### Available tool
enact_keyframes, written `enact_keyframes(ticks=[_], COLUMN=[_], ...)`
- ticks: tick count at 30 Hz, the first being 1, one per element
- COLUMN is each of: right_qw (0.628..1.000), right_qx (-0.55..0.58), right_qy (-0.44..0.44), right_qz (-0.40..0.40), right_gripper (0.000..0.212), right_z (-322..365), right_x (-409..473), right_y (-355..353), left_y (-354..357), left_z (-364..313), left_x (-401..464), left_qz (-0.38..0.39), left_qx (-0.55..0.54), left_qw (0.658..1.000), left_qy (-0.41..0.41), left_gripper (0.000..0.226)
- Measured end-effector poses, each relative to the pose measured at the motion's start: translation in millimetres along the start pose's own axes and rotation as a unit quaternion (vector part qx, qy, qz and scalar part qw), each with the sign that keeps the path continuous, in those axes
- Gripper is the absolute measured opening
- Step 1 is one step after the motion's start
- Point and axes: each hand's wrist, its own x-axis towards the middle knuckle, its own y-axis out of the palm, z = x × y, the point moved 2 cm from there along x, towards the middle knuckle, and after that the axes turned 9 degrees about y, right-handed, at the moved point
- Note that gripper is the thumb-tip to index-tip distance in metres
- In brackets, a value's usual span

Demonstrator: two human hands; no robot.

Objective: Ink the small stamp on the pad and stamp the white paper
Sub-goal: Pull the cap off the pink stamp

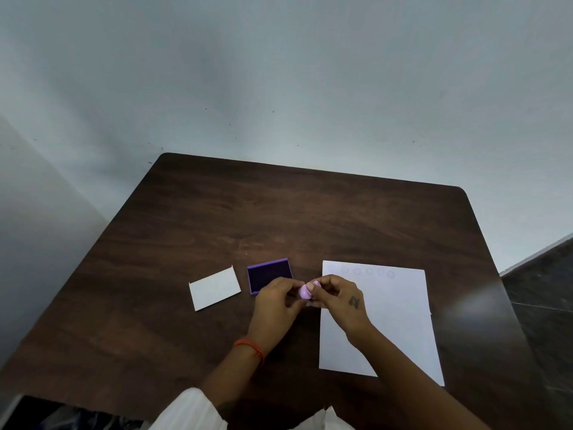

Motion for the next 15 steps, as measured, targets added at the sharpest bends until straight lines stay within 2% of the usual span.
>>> enact_keyframes(ticks=[6, 10, 15], right_qw=[0.999, 0.999, 1.000], right_qx=[-0.015, 0.006, 0.010], right_qy=[-0.014, 0.027, 0.004], right_qz=[0.029, 0.016, 0.024], right_gripper=[0.021, 0.032, 0.013], right_z=[1.2, 2.0, 4.4], right_x=[-2.9, -3.2, -4.2], right_y=[-2.6, -2.7, -2.2], left_y=[-3.4, -5.4, -6.7], left_z=[-1.4, -2.9, -4.7], left_x=[-3.6, -4.2, -4.3], left_qz=[0.006, -0.003, -0.006], left_qx=[-0.002, 0.005, 0.010], left_qw=[1.000, 1.000, 1.000], left_qy=[0.000, 0.004, 0.006], left_gripper=[0.027, 0.026, 0.025])
